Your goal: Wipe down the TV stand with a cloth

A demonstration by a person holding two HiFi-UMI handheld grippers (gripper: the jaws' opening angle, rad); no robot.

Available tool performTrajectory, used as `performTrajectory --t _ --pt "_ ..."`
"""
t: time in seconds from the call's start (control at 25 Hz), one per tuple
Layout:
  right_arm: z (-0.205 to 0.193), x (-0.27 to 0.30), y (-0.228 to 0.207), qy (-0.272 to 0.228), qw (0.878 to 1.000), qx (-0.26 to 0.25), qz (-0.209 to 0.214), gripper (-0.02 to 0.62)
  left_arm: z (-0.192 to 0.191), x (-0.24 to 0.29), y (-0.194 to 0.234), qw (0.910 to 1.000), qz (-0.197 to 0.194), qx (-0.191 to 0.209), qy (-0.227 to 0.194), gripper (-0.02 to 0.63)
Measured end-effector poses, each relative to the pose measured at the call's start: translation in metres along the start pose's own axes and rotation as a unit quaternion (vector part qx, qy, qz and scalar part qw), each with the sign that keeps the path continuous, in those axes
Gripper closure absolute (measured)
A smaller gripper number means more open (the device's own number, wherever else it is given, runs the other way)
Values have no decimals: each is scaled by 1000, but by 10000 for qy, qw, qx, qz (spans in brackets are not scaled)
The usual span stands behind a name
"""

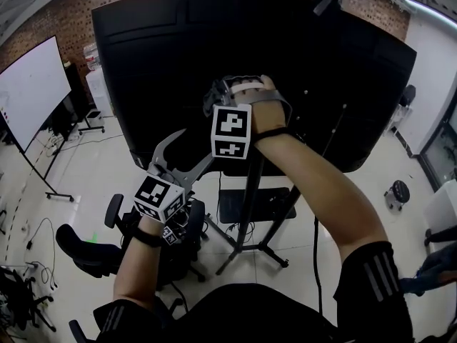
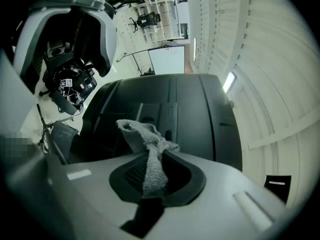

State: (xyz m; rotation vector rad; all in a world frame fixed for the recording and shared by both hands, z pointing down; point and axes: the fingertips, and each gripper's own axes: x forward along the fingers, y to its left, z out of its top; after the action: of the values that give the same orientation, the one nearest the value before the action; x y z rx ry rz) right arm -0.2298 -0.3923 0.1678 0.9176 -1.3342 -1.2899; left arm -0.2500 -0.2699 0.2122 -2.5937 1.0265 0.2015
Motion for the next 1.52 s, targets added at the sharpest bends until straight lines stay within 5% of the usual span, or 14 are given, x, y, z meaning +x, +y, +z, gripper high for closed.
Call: performTrajectory --t 0.28,0.56,0.76,1.12,1.52 --pt "-27 -9 5 327 9993 -91 178 560 3 7 -6 9999 -128 -34 -41 276" --pt "24 -40 9 -887 9902 966 478 558 6 -3 3 10000 -5 -6 -68 276" --pt "64 -32 20 -1262 9864 923 502 558 -3 -20 22 9996 276 17 77 276" --pt "40 -21 35 -774 9938 586 533 559 -31 -41 41 9975 565 -66 424 274" --pt "10 -9 52 -155 9981 151 573 560 -38 -13 20 9990 182 -139 382 272"
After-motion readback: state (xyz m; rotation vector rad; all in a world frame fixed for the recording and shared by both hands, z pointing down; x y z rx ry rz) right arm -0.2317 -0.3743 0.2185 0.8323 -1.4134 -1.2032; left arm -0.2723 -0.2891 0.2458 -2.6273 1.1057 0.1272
